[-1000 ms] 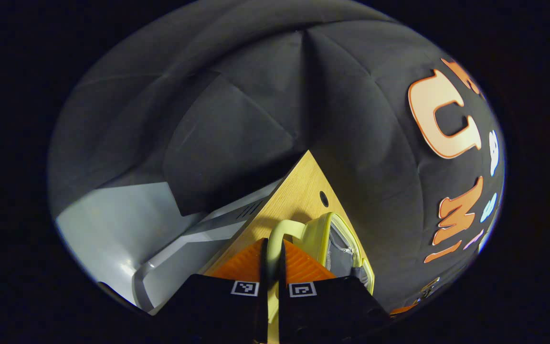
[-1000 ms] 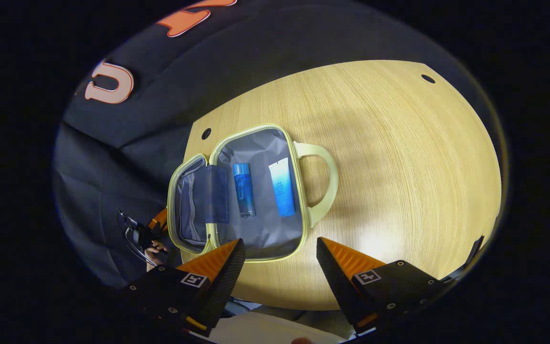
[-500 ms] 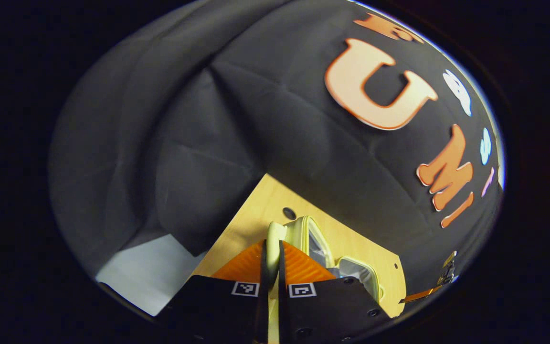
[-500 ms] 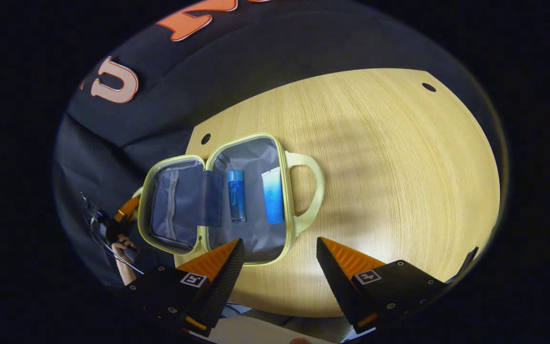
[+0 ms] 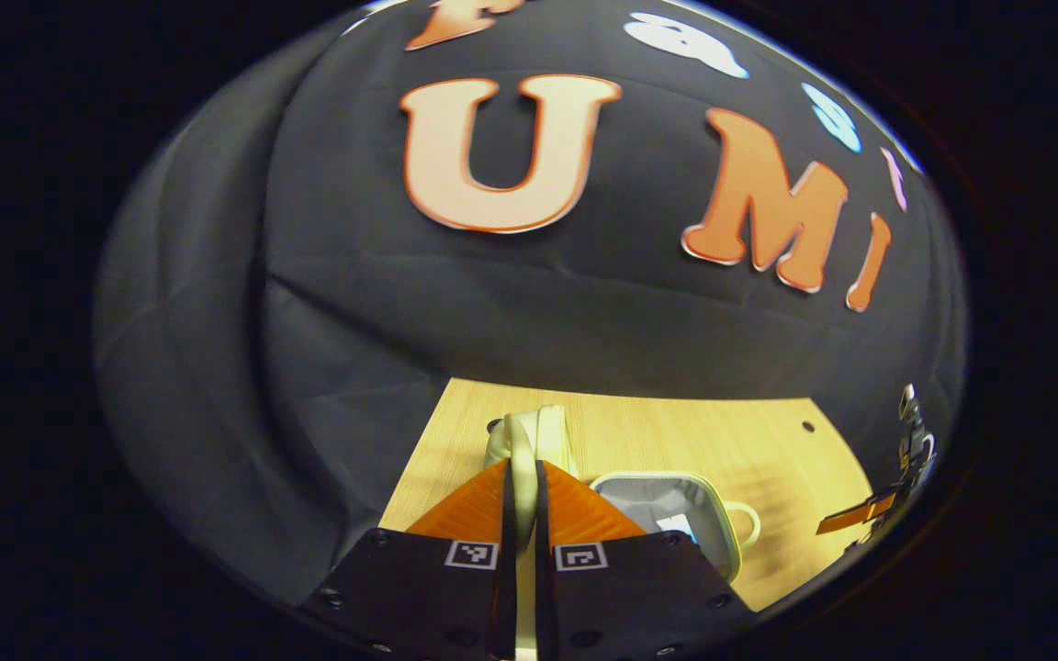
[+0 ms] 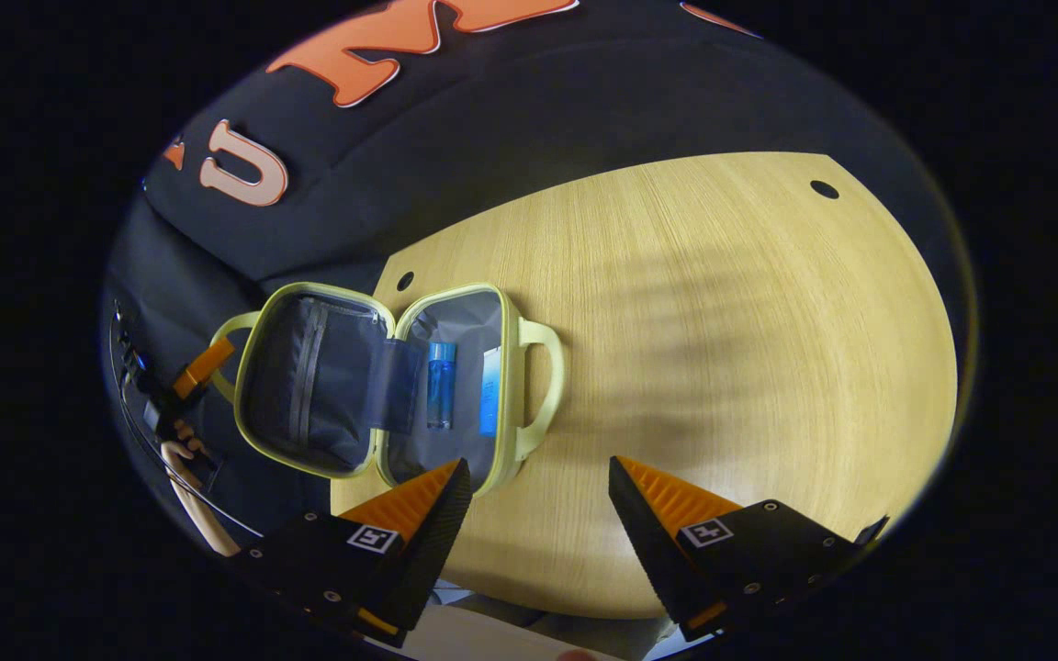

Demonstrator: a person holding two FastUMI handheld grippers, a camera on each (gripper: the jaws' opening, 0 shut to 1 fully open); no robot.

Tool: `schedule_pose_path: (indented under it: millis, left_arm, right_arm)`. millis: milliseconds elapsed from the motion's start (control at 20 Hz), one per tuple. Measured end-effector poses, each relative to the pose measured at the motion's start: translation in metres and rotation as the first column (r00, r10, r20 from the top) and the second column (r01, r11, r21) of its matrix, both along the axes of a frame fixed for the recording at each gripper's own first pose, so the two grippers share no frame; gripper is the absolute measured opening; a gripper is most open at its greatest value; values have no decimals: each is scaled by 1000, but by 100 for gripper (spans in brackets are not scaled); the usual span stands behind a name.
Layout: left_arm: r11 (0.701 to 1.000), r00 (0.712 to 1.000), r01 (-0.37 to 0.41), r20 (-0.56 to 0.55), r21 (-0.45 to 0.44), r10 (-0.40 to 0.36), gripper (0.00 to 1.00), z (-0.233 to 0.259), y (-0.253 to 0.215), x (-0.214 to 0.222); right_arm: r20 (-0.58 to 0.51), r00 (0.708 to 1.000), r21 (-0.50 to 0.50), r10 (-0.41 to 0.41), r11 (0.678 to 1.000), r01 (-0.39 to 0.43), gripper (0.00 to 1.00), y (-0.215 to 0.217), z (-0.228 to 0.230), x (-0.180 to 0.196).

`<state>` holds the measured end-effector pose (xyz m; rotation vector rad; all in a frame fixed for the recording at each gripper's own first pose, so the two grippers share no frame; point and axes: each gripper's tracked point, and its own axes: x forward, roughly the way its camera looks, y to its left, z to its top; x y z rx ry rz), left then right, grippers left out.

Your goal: First open the suitcase, pack the skin care products into it, and then close the suitcase.

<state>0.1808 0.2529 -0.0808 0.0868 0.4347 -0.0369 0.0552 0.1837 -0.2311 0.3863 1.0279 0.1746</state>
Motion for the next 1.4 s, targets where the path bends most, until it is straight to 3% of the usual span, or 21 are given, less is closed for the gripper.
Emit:
schedule_pose_path:
  millis: [250,450,650,750,950,1250,1400]
  left_arm:
    - [973,999,52,-20,224,-48,8,-2,-97,-9]
    - [920,995,100,-45,379,-90,8,-21,-166,-7]
    - [869,984,178,-106,462,-145,8,-57,-231,-2]
    - [849,975,220,-145,480,-171,8,-83,-259,2]
    - [837,945,311,-243,451,-221,6,-128,-293,15]
    - [867,893,348,-408,356,-190,7,-206,-286,15]
    - [844,896,343,-414,413,-161,7,-205,-287,14]
  right_arm:
    - [26,1000,16,4,1000,-4,96,-47,3,-14]
    - [38,999,18,-22,1000,22,96,-95,7,-39]
    - [41,996,19,-75,997,74,96,-140,1,-53]
    - [42,994,16,-101,995,100,96,-157,-1,-59]
    - [34,989,11,-142,990,142,96,-184,-8,-68]
    - [14,985,2,-175,985,175,96,-200,-21,-79]
    - [2,984,-3,-176,984,176,96,-202,-25,-85]
